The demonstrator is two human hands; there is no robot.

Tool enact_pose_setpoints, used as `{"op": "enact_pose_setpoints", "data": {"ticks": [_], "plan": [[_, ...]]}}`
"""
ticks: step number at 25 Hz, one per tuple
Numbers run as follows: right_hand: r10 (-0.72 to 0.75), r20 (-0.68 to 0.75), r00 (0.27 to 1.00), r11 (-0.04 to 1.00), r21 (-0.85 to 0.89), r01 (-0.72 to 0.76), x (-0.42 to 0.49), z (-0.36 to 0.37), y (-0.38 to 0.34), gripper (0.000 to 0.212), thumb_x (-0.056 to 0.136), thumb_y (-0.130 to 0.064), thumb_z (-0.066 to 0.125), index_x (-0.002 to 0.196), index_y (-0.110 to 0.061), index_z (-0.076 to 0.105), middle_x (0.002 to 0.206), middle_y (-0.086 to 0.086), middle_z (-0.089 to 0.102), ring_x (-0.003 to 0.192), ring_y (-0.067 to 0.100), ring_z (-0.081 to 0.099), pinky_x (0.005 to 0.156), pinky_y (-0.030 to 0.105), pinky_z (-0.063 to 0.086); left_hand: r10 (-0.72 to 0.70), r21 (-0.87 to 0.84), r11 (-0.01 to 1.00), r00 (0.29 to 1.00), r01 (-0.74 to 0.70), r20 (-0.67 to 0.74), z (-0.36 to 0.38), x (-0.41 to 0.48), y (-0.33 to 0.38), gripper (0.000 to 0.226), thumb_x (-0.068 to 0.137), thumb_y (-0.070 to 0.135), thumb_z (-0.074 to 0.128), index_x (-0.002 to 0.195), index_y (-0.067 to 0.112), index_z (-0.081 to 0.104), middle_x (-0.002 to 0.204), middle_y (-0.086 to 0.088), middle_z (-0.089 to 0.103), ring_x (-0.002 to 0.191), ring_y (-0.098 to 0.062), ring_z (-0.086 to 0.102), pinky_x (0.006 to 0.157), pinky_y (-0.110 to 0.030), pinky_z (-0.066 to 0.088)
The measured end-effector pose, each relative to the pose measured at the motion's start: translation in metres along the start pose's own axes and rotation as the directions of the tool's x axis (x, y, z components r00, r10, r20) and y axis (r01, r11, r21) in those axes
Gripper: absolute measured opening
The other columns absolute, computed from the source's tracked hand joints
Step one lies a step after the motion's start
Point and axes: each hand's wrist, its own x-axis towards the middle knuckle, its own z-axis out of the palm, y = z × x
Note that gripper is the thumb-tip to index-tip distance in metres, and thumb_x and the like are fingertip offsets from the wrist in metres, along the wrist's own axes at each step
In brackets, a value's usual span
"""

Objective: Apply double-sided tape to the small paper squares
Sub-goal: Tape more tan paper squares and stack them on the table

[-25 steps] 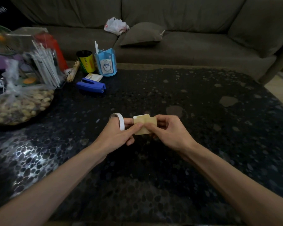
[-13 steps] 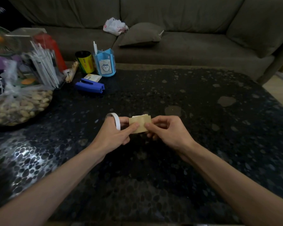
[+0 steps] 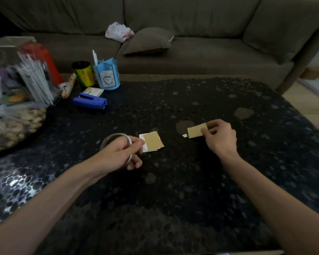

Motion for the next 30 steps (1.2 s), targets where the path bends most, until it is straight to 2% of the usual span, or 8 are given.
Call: {"op": "enact_pose_setpoints", "data": {"ticks": [2, 6, 8, 10, 13, 17, 26, 30], "plan": [[-0.066, -0.023, 0.998, 0.990, -0.124, 0.063, -0.002, 0.001, 0.003, 0.038, 0.098, -0.026, 0.071, 0.133, -0.019, 0.059, 0.121, 0.003, 0.069, 0.109, 0.019, 0.068, 0.089, 0.037, 0.058, 0.021, 0.072, 0.997, 0.996, -0.027, 0.082, 0.000, -0.004, 0.002, 0.032, 0.110, 0.023, 0.041, 0.124, 0.006, 0.064, 0.096, -0.009, 0.072, 0.083, -0.021, 0.076, 0.065, -0.022, 0.057], [-0.198, -0.051, 0.979, 0.922, -0.348, 0.169, -0.011, 0.002, 0.003, 0.052, 0.095, -0.028, 0.076, 0.140, -0.020, 0.052, 0.138, 0.007, 0.052, 0.114, 0.019, 0.062, 0.083, 0.031, 0.047, 0.090, 0.270, 0.952, 0.976, -0.143, 0.199, 0.004, -0.011, 0.010, 0.038, 0.107, 0.031, 0.040, 0.122, 0.006, 0.065, 0.106, -0.002, 0.080, 0.103, -0.006, 0.074, 0.090, -0.009, 0.051], [-0.299, -0.016, 0.954, 0.927, -0.245, 0.286, -0.019, 0.002, -0.009, 0.044, 0.096, -0.027, 0.074, 0.136, -0.024, 0.056, 0.135, 0.001, 0.053, 0.108, 0.008, 0.058, 0.085, 0.027, 0.051, 0.173, 0.277, 0.935, 0.966, -0.223, 0.195, 0.003, -0.013, 0.009, 0.029, 0.108, 0.029, 0.041, 0.120, 0.007, 0.055, 0.095, -0.007, 0.079, 0.085, -0.015, 0.076, 0.083, -0.024, 0.058], [-0.445, 0.111, 0.889, 0.894, -0.005, 0.448, -0.034, 0.003, -0.027, 0.028, 0.097, -0.024, 0.072, 0.124, -0.028, 0.065, 0.117, -0.010, 0.063, 0.096, -0.001, 0.061, 0.084, 0.022, 0.055, 0.269, 0.313, 0.898, 0.949, -0.308, 0.162, 0.002, -0.015, 0.008, 0.017, 0.108, 0.027, 0.045, 0.114, 0.013, 0.051, 0.083, -0.004, 0.071, 0.070, -0.014, 0.066, 0.068, -0.026, 0.055], [-0.641, 0.266, 0.720, 0.766, 0.288, 0.575, -0.070, 0.007, -0.053, 0.022, 0.099, -0.027, 0.071, 0.120, -0.031, 0.069, 0.105, -0.016, 0.069, 0.096, -0.002, 0.066, 0.079, 0.018, 0.055, 0.334, 0.337, 0.868, 0.931, -0.364, 0.147, 0.003, -0.018, 0.010, 0.018, 0.107, 0.020, 0.052, 0.124, 0.026, 0.056, 0.090, 0.003, 0.065, 0.079, -0.006, 0.062, 0.072, -0.023, 0.052], [-0.777, 0.260, 0.574, 0.630, 0.330, 0.703, -0.090, 0.014, -0.058, 0.037, 0.096, -0.031, 0.076, 0.132, -0.028, 0.069, 0.121, -0.014, 0.068, 0.108, 0.002, 0.066, 0.088, 0.030, 0.059, 0.417, 0.308, 0.841, 0.895, -0.446, 0.156, 0.008, -0.022, 0.013, 0.029, 0.107, 0.006, 0.048, 0.129, 0.018, 0.063, 0.094, -0.008, 0.070, 0.084, -0.015, 0.070, 0.076, -0.024, 0.055], [-0.855, 0.025, 0.519, 0.514, 0.186, 0.837, -0.095, 0.024, -0.054, 0.020, 0.093, -0.025, 0.075, 0.113, -0.022, 0.079, 0.118, -0.008, 0.070, 0.105, 0.002, 0.061, 0.085, 0.022, 0.054, 0.433, 0.369, 0.821, 0.897, -0.435, 0.094, 0.003, -0.020, 0.011, 0.023, 0.104, 0.015, 0.053, 0.116, 0.023, 0.071, 0.100, 0.009, 0.077, 0.096, -0.010, 0.075, 0.089, -0.026, 0.058], [-0.756, 0.153, 0.637, 0.643, 0.359, 0.677, -0.092, 0.020, -0.059, 0.014, 0.095, -0.018, 0.077, 0.108, -0.023, 0.076, 0.106, -0.014, 0.069, 0.099, 0.005, 0.067, 0.079, 0.030, 0.059, 0.451, 0.433, 0.784, 0.887, -0.444, 0.094, 0.001, -0.019, 0.010, 0.016, 0.104, 0.021, 0.055, 0.106, 0.025, 0.071, 0.087, 0.010, 0.073, 0.079, -0.011, 0.070, 0.072, -0.027, 0.056]]}}
